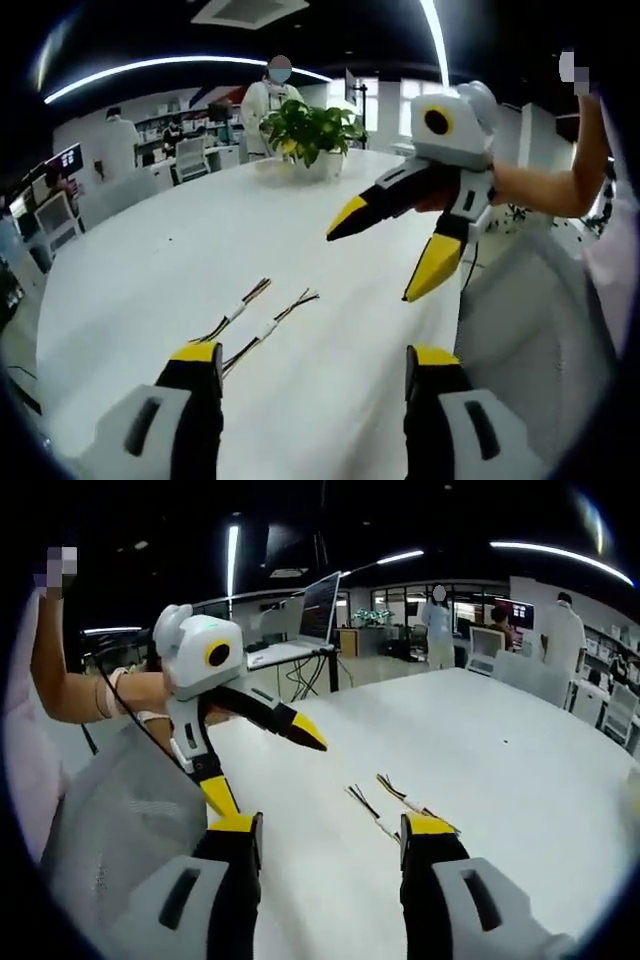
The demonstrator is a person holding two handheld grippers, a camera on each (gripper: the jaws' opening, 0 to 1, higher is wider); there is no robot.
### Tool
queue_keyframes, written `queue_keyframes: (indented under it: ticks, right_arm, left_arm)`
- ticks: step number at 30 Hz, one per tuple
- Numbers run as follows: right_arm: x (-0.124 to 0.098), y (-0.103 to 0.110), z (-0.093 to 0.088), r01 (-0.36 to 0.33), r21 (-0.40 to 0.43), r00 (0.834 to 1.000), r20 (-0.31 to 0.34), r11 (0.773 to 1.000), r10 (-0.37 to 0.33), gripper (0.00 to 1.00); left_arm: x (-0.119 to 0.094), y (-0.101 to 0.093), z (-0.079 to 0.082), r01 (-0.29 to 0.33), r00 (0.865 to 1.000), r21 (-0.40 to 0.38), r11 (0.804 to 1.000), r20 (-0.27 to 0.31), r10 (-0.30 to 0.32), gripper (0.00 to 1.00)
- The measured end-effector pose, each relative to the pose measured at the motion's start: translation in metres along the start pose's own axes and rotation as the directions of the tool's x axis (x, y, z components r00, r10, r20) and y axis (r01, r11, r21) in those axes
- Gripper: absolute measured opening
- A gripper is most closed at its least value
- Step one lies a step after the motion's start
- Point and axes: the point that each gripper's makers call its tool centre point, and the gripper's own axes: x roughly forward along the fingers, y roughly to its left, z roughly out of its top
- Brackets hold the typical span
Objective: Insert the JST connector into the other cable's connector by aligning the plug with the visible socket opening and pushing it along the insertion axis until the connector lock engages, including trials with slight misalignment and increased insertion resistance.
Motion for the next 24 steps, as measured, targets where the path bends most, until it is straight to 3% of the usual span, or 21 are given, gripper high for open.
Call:
queue_keyframes:
  ticks: [16, 24]
  right_arm:
    - [-0.028, 0.002, -0.011, 0.075, 0.03, 0.997, -0.026, 0.997, -0.075, 0.57]
    - [-0.047, 0.006, -0.018, 0.122, 0.071, 0.992, -0.025, 0.99, -0.121, 0.58]
  left_arm:
    - [-0.022, -0.005, -0.007, -0.028, 1.0, -0.039, 0.999, 0.011, 0.028, 0.73]
    - [-0.034, -0.013, -0.01, -0.059, 0.998, -0.108, 0.992, 0.027, 0.062, 0.79]
